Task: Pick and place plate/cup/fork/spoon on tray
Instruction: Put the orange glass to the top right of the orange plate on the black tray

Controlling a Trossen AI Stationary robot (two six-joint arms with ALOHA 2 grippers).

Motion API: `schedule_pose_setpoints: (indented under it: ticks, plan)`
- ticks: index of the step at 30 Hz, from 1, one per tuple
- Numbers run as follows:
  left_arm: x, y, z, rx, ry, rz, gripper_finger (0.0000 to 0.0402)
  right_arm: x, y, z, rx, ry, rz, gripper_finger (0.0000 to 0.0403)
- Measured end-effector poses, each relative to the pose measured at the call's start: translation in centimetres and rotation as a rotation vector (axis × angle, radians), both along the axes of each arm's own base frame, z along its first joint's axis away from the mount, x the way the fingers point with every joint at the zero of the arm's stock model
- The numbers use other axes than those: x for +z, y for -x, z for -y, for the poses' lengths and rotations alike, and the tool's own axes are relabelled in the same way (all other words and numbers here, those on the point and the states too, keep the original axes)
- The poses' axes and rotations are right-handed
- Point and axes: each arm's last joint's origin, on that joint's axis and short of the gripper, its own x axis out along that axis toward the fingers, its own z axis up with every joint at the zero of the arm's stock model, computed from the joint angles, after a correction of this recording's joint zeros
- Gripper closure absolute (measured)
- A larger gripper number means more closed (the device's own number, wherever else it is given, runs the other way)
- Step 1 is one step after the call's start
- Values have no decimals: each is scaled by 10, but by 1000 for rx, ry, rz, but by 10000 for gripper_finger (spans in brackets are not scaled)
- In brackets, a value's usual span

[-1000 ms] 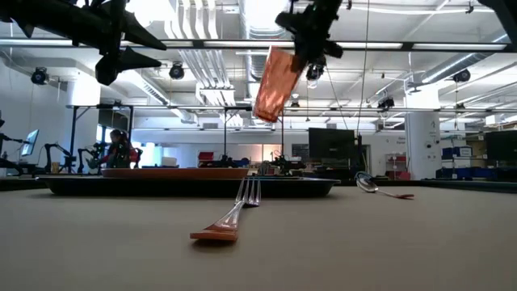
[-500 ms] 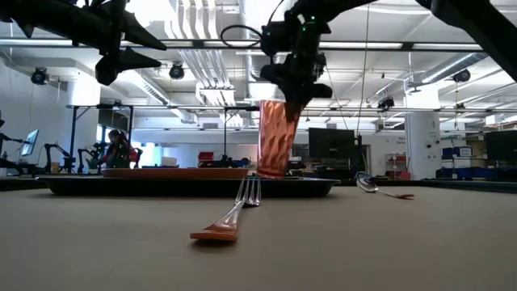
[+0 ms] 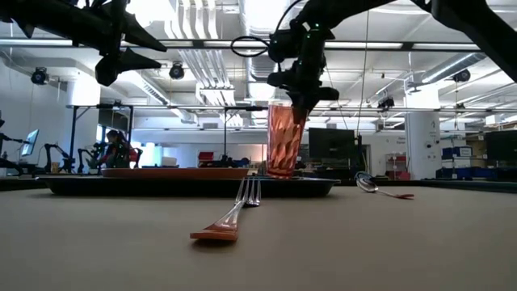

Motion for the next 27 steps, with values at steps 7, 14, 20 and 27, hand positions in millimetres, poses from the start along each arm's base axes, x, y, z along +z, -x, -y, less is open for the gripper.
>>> schedule_pose_setpoints:
  ticks: [7, 14, 20, 27]
  plan:
    - [0, 0, 0, 0, 1, -1, 228, -8, -4, 1, 4, -58, 14, 395]
    - [0, 0, 0, 0, 0, -1, 228, -12, -6, 2, 9, -58, 6, 395]
    - [0, 0, 0, 0, 0, 0, 228, -12, -6, 2, 21, -56, 5, 392]
    - [0, 0, 0, 0, 0, 0, 228, -12, -6, 1, 26, -56, 5, 390]
